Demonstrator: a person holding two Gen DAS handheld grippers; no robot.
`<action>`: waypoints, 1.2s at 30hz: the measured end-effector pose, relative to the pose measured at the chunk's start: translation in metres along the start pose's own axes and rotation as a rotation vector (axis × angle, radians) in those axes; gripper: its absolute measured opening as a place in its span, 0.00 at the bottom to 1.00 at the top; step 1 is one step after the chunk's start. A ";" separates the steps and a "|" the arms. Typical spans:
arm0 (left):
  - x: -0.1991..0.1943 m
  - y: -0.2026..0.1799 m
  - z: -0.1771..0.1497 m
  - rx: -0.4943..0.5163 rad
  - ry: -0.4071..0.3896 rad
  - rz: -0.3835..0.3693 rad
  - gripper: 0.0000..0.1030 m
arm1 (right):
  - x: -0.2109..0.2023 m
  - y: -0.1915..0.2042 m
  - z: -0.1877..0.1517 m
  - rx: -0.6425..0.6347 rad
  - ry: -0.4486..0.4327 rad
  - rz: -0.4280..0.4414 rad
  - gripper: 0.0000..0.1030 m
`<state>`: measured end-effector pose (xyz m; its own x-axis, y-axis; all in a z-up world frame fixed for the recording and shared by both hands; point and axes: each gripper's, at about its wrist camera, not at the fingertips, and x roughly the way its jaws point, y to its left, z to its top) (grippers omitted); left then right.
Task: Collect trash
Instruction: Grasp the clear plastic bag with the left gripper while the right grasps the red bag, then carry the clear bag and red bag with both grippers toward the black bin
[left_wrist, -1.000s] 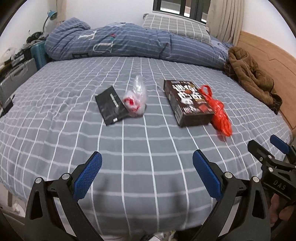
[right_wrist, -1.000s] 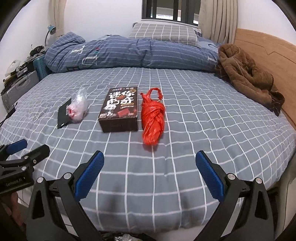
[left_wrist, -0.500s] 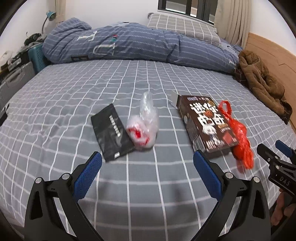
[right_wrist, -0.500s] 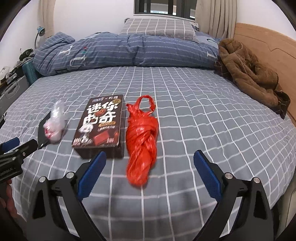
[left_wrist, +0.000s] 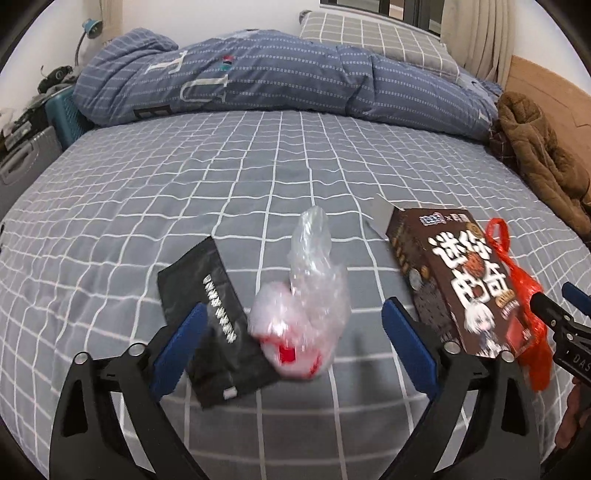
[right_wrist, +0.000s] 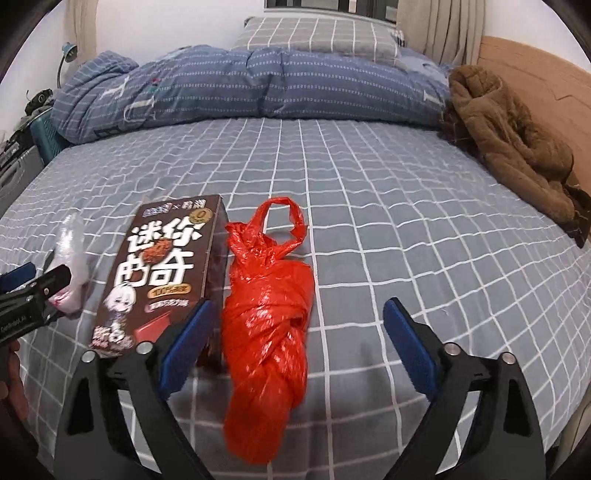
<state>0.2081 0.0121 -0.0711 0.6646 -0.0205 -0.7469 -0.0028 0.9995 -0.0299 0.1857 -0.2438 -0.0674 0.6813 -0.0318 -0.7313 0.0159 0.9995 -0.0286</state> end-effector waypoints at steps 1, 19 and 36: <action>0.003 0.000 0.001 0.000 0.004 0.000 0.86 | 0.005 -0.001 0.001 0.007 0.011 0.012 0.82; 0.040 0.001 0.007 0.004 0.068 -0.028 0.56 | 0.035 0.000 0.005 0.029 0.096 0.055 0.50; -0.010 -0.010 0.016 0.005 -0.006 -0.070 0.56 | -0.010 -0.001 0.019 0.035 -0.027 0.064 0.41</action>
<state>0.2137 0.0024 -0.0528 0.6676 -0.0901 -0.7390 0.0475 0.9958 -0.0785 0.1925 -0.2448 -0.0471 0.7009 0.0320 -0.7125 -0.0032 0.9991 0.0417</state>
